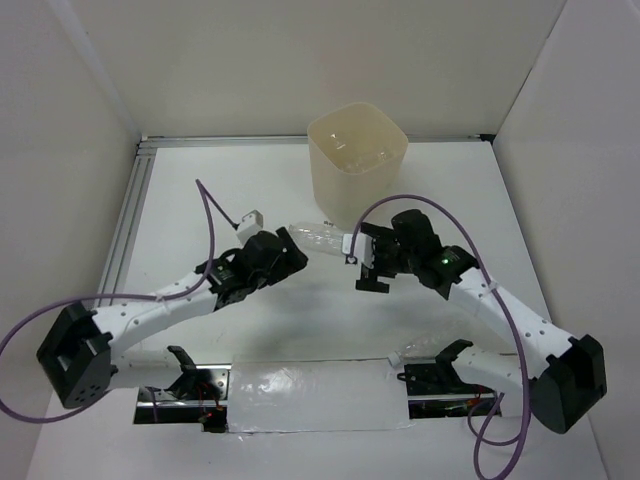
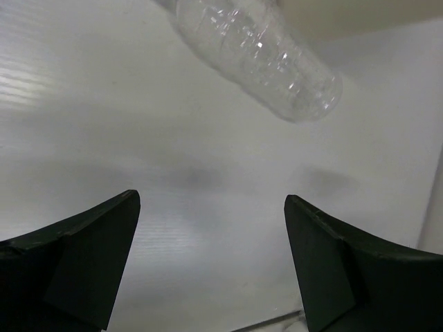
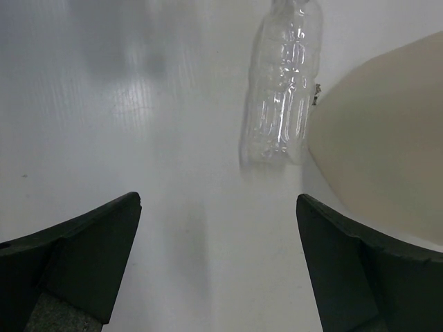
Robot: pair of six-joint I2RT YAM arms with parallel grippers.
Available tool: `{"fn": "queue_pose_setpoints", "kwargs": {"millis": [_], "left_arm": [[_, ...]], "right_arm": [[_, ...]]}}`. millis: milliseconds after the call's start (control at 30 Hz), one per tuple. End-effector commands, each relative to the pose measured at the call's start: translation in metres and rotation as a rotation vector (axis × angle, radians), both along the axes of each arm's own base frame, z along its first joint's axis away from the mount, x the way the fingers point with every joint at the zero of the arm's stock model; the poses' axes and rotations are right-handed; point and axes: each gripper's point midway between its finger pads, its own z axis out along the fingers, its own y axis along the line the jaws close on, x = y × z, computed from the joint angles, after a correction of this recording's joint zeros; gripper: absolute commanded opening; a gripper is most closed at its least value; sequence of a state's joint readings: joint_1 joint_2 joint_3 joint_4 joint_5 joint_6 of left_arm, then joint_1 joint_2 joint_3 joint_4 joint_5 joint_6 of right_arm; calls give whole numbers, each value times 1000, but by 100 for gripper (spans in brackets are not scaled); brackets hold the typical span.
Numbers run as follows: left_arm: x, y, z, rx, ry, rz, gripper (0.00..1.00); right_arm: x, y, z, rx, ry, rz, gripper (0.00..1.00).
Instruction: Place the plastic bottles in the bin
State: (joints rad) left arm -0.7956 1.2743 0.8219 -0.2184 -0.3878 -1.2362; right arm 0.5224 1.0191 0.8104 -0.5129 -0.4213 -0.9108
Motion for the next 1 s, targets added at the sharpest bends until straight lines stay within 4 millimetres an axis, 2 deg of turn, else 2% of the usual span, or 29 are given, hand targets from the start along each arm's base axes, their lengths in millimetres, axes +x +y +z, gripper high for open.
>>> {"fn": "queue_pose_setpoints", "kwargs": {"millis": [0,33,67,100,133,167,200,233,267,300,333,367,400,433,467,500,533,567,600,633,667,767,800,867,900,933,967], "left_arm": [[-28,14,2,76,-50,-167,97],[-38,18,-3,104,-46,-206,97],[-45,22,-4,117,-51,-246,97],[-56,29,-5,109,-62,-254,96],[-62,32,-7,102,-60,-263,96],[-68,36,-9,95,-57,-271,96],[-73,42,-16,98,-53,-271,95],[-78,43,-7,69,-89,-278,94],[-82,37,-3,25,-103,-308,94],[-87,36,-7,32,-129,-364,94],[-92,26,3,-2,-188,-433,90],[-104,11,8,-51,-218,-554,87],[-112,-16,34,-117,-381,-707,82],[-112,-17,25,-102,-355,-711,80],[-125,-30,24,-95,-384,-818,77],[-127,-43,37,-95,-424,-870,75],[-128,-55,41,-80,-453,-913,70],[-131,-68,22,-23,-407,-972,65],[-139,-88,34,11,-469,-1051,63],[-141,-101,33,36,-485,-1085,63],[-144,-123,28,86,-500,-1141,63],[-146,-152,22,104,-515,-1185,63],[-143,-163,17,122,-514,-1189,68],[-143,-179,19,104,-538,-1195,71],[-146,-188,23,95,-547,-1206,74],[-150,-197,13,98,-530,-1230,77],[-148,-203,12,100,-527,-1231,77]], "right_arm": [[36,6,18,-25,-131,-103,100],[33,6,15,-48,-110,-84,100],[22,11,14,-65,-107,16,100],[16,5,4,-95,-76,66,100],[-4,-4,-5,-139,-23,139,100],[-15,-4,-6,-161,-57,267,100],[-21,-13,-5,-174,-60,299,100],[-36,-22,-8,-204,-18,353,100],[-42,-24,-7,-208,-19,397,100],[-42,-27,-4,-220,-28,411,100],[-37,-24,6,-204,-42,387,99],[-24,-28,6,-218,-46,313,97],[6,-28,18,-107,27,-19,94],[23,-20,32,-64,-55,-27,94],[40,-33,38,-15,-20,-261,91],[53,-36,41,15,-11,-343,91],[63,-37,55,64,-21,-401,89],[66,-40,61,104,2,-451,87],[70,-47,62,157,55,-535,86],[72,-47,71,197,66,-555,86],[72,-51,73,238,110,-595,84],[69,-63,85,296,147,-653,81],[68,-75,89,330,160,-706,80],[64,-83,97,363,168,-719,80],[61,-93,101,392,177,-761,80],[61,-98,104,404,171,-782,84],[59,-101,108,414,171,-783,86]]}}
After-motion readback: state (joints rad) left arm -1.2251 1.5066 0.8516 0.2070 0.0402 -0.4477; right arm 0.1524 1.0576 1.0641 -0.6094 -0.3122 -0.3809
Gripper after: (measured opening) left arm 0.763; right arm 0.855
